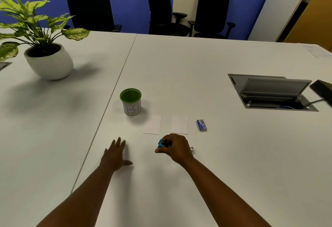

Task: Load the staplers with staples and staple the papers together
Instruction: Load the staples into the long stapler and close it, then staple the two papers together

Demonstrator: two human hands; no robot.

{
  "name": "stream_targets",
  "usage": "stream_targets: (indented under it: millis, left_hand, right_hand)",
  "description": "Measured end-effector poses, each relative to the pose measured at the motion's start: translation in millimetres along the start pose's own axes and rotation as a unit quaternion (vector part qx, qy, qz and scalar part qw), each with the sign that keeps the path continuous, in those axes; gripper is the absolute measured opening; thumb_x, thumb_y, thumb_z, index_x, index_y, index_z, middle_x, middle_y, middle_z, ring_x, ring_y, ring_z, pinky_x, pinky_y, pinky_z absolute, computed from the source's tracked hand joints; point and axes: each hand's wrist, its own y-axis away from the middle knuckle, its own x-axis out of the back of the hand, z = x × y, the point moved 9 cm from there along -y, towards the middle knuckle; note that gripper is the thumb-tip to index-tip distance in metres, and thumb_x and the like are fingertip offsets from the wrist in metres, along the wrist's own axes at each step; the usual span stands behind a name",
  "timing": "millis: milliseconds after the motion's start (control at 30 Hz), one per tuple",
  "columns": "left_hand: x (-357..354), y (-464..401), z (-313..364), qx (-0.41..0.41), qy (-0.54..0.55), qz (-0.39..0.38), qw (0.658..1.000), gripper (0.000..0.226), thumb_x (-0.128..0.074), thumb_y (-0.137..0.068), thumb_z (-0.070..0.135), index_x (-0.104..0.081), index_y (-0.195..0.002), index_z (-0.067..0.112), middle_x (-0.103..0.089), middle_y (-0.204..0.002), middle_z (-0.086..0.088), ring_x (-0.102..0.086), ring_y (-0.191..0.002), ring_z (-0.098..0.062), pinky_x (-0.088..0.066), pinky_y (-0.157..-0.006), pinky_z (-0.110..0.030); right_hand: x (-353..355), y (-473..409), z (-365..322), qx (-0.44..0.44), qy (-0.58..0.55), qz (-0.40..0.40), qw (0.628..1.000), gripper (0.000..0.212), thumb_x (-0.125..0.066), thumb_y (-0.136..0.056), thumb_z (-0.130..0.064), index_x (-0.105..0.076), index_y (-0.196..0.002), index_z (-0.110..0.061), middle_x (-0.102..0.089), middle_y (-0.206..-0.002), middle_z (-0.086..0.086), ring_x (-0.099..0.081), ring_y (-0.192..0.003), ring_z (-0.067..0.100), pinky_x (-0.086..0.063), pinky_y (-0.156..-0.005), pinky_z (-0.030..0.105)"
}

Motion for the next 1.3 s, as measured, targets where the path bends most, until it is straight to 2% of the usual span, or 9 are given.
stream_targets:
  millis: [200,400,600,733,833,900,967,1133,1300]
  left_hand:
    - [-19,-1,-29,0.032,-0.038,-0.075,0.996,0.129,-0.071,-0.061,0.063,0.017,-0.146,0.022,0.023,-0.155,-0.002,0.013,-0.145,-0.026,-0.013,-0.113,-0.057]
    - [-11,-9,-30,0.027,-0.032,-0.071,0.997,0.131,-0.075,-0.056,0.062,0.012,-0.147,0.026,0.02,-0.156,0.0,0.009,-0.146,-0.024,-0.023,-0.112,-0.055]
    - [-10,-9,-32,0.02,-0.022,-0.067,0.997,0.131,-0.075,-0.055,0.063,0.013,-0.147,0.029,0.021,-0.156,0.002,0.013,-0.145,-0.022,-0.012,-0.113,-0.058]
    - [-12,-9,-34,0.01,-0.014,-0.063,0.998,0.13,-0.071,-0.055,0.067,0.013,-0.146,0.029,0.022,-0.155,0.002,0.015,-0.145,-0.021,-0.006,-0.113,-0.06]
    - [-15,-9,-37,-0.001,-0.021,-0.06,0.998,0.133,-0.06,-0.049,0.082,0.016,-0.145,0.03,0.026,-0.154,0.003,0.019,-0.144,-0.02,0.0,-0.112,-0.062]
    - [-17,-9,-36,-0.014,-0.016,-0.052,0.998,0.146,-0.031,-0.026,0.1,0.02,-0.144,0.03,0.03,-0.152,0.004,0.022,-0.143,-0.019,0.004,-0.11,-0.064]
    - [-19,-10,-35,-0.021,0.0,-0.033,0.999,0.152,-0.008,-0.012,0.102,0.026,-0.14,0.027,0.036,-0.147,0.006,0.024,-0.142,-0.018,0.008,-0.108,-0.064]
    - [-22,-9,-36,-0.029,0.012,0.028,0.999,0.142,0.0,-0.02,0.102,0.031,-0.134,0.024,0.043,-0.138,0.007,0.027,-0.14,-0.013,0.014,-0.108,-0.06]
    - [-26,-11,-40,-0.034,-0.008,0.087,0.996,0.117,0.007,-0.044,0.097,0.025,-0.139,0.03,0.035,-0.146,0.01,0.026,-0.138,-0.008,0.018,-0.109,-0.053]
  right_hand:
    - [-27,-12,-1,0.016,0.079,-0.066,0.995,0.047,-0.08,-0.066,-0.037,-0.064,-0.104,-0.013,-0.061,-0.099,0.005,-0.047,-0.083,0.013,-0.035,-0.07,0.024]
    - [-79,-22,-12,0.052,0.199,-0.176,0.963,0.051,-0.075,-0.073,-0.031,-0.059,-0.115,-0.008,-0.058,-0.111,0.013,-0.054,-0.103,0.028,-0.038,-0.077,0.03]
    - [-108,-32,-12,0.052,0.242,-0.182,0.952,0.052,-0.072,-0.077,-0.028,-0.054,-0.12,-0.006,-0.056,-0.117,0.013,-0.054,-0.107,0.028,-0.043,-0.081,0.033]
    - [-115,-36,-11,0.058,0.245,-0.187,0.949,0.053,-0.072,-0.077,-0.03,-0.053,-0.119,-0.006,-0.055,-0.118,0.013,-0.051,-0.108,0.027,-0.034,-0.074,0.028]
    - [-117,-37,-10,0.072,0.248,-0.184,0.948,0.056,-0.072,-0.076,-0.032,-0.052,-0.12,-0.006,-0.051,-0.118,0.012,-0.05,-0.107,0.026,-0.035,-0.073,0.027]
    - [-117,-38,-9,0.077,0.249,-0.184,0.948,0.058,-0.073,-0.075,-0.034,-0.051,-0.122,-0.007,-0.051,-0.119,0.011,-0.049,-0.108,0.026,-0.038,-0.076,0.03]
    - [-117,-39,-8,0.08,0.25,-0.193,0.946,0.063,-0.073,-0.074,-0.037,-0.05,-0.125,-0.009,-0.052,-0.121,0.01,-0.048,-0.111,0.025,-0.042,-0.084,0.032]
    - [-107,-49,-6,0.063,0.191,-0.176,0.964,0.061,-0.067,-0.076,-0.048,-0.051,-0.124,-0.014,-0.054,-0.121,0.007,-0.048,-0.113,0.023,-0.039,-0.091,0.031]
    - [-82,-74,0,0.068,0.242,-0.082,0.964,0.045,-0.052,-0.092,-0.028,-0.043,-0.133,-0.013,-0.044,-0.137,0.008,-0.039,-0.127,0.023,-0.034,-0.1,0.032]
